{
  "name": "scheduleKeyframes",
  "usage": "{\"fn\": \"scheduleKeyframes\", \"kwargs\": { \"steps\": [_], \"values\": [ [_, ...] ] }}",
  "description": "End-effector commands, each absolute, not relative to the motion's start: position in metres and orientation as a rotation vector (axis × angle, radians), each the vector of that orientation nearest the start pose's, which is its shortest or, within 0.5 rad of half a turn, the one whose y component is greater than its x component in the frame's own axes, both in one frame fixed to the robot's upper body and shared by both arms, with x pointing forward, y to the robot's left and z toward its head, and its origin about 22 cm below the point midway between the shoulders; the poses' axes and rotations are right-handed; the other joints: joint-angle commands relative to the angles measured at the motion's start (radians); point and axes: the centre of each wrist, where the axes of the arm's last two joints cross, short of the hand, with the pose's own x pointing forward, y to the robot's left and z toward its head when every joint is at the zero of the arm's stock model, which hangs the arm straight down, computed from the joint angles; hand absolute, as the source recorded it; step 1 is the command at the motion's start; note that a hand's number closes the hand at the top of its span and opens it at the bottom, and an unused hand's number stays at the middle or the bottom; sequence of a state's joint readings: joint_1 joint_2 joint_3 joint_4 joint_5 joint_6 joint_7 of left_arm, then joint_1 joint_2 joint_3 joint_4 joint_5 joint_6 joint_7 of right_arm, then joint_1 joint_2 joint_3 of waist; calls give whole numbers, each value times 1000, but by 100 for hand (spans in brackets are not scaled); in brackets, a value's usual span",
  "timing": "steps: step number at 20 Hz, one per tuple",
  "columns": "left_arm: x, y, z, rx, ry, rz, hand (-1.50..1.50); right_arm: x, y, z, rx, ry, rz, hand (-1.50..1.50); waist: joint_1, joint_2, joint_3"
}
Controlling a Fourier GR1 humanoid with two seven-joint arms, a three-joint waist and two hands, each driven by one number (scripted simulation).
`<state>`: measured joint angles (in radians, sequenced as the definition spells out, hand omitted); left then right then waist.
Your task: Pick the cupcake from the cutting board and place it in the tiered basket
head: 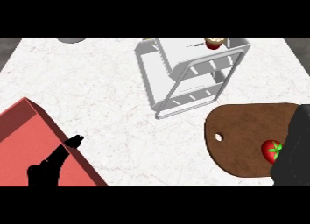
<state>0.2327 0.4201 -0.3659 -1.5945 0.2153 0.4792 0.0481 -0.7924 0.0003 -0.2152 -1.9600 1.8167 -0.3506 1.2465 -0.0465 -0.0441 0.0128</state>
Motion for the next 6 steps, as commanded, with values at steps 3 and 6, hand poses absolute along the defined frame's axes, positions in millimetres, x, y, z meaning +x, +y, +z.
{"fn": "scheduleKeyframes", "kwargs": {
  "steps": [3,6],
  "values": [
    [168,265,-41,324,-1235,22,0,218,-188,280,-1459,-1252,-1033,-150,-38,-6,-17],
    [163,264,-40,319,-1229,24,0,192,-186,272,-1434,-1294,-993,-150,-29,-4,-17]
  ]
}}
